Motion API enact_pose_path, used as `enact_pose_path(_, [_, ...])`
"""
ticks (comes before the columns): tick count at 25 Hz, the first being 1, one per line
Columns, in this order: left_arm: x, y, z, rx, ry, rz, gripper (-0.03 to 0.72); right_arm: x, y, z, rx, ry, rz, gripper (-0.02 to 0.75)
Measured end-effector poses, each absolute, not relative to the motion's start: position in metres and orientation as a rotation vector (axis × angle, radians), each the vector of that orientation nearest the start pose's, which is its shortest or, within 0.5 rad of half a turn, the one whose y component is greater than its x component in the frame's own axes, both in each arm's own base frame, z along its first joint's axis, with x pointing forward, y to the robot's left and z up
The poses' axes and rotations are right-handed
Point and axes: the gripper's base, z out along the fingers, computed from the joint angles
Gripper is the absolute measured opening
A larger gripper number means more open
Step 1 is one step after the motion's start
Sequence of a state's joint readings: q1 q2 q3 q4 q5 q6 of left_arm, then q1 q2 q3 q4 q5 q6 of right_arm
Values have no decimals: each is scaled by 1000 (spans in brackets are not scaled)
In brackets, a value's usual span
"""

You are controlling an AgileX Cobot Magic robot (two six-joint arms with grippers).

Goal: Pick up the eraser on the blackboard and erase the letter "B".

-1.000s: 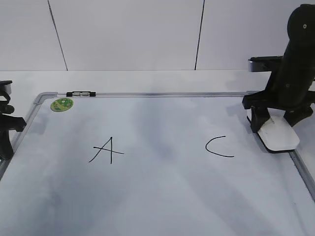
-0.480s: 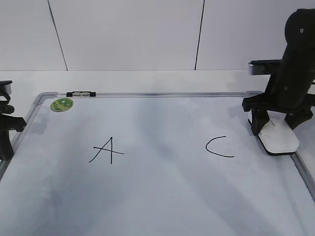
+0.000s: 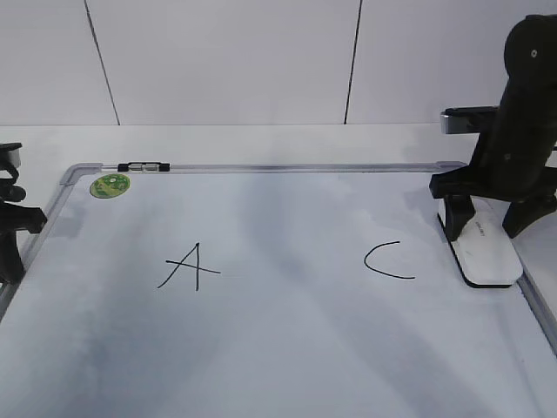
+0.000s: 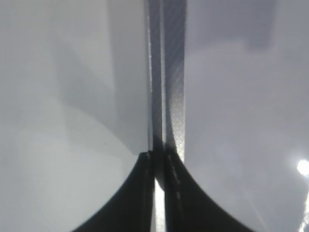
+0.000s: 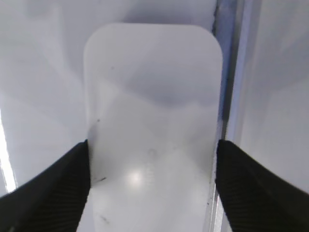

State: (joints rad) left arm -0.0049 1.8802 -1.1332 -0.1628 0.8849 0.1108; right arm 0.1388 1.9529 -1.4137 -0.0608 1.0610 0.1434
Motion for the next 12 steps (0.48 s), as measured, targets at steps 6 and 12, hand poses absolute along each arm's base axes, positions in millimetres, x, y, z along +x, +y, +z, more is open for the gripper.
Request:
enact_pose_path(6, [337, -13, 154, 22, 3104, -196, 13, 378, 48, 192, -34, 3092, -74, 594])
enact_pose_path(12, [337, -13, 154, 22, 3104, -196, 13, 384, 48, 214, -26, 3101, -80, 591])
